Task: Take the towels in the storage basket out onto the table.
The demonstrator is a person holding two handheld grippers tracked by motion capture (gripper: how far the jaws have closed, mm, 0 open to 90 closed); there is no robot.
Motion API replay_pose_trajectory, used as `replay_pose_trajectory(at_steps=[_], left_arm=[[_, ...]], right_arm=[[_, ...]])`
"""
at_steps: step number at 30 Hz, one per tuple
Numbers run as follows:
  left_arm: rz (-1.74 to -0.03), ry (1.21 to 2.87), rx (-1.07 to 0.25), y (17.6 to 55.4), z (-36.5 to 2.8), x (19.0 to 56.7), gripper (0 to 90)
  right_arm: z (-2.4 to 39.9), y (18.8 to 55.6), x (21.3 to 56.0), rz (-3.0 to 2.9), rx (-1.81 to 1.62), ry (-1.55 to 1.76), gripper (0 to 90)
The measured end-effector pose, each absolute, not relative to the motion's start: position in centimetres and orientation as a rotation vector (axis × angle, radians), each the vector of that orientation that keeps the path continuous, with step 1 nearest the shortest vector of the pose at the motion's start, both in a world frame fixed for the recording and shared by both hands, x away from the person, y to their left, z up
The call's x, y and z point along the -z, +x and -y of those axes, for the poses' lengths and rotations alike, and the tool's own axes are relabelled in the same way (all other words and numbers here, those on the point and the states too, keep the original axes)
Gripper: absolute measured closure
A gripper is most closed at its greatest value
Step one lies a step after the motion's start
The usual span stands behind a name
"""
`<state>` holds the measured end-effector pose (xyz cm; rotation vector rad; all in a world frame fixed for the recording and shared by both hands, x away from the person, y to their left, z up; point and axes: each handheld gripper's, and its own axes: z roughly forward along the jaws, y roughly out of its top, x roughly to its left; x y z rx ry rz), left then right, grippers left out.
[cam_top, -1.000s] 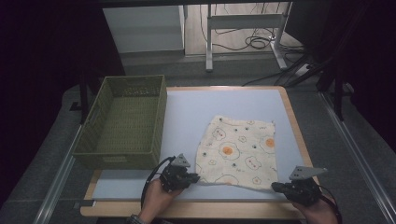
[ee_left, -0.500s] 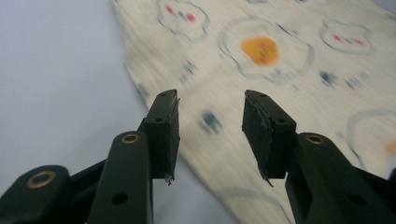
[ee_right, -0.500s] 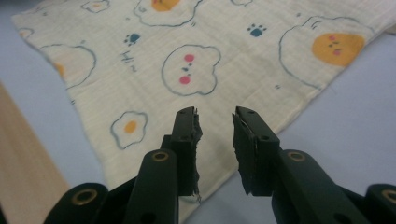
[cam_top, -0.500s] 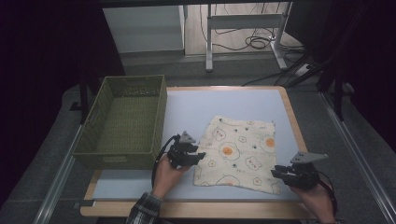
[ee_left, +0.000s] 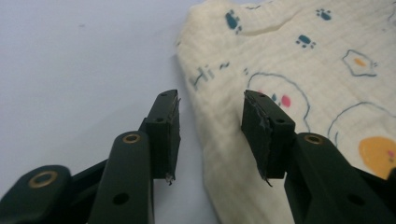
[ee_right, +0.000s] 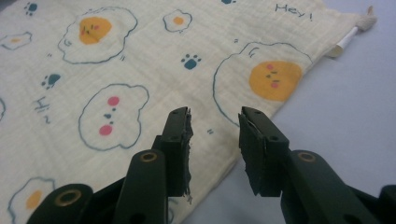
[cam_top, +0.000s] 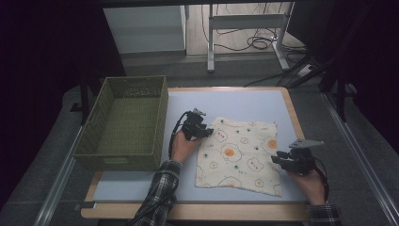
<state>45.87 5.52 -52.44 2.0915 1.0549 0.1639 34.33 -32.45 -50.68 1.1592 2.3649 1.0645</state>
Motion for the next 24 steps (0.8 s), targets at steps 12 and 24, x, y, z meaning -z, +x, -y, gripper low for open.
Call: replay_pose_trajectory(at_steps=[12, 24], left_arm=[[-1.037, 2.172, -0.404, 44.6, -5.1, 46.1, 56.7], [-1.113, 2.181, -0.403, 47.6, -6.0, 49.5, 55.8]], right_arm=[[32.9, 35.0, 51.0, -2.365, -1.07, 1.192, 62.0], [32.6, 38.5, 50.0, -2.362, -1.062, 1.239, 66.8]])
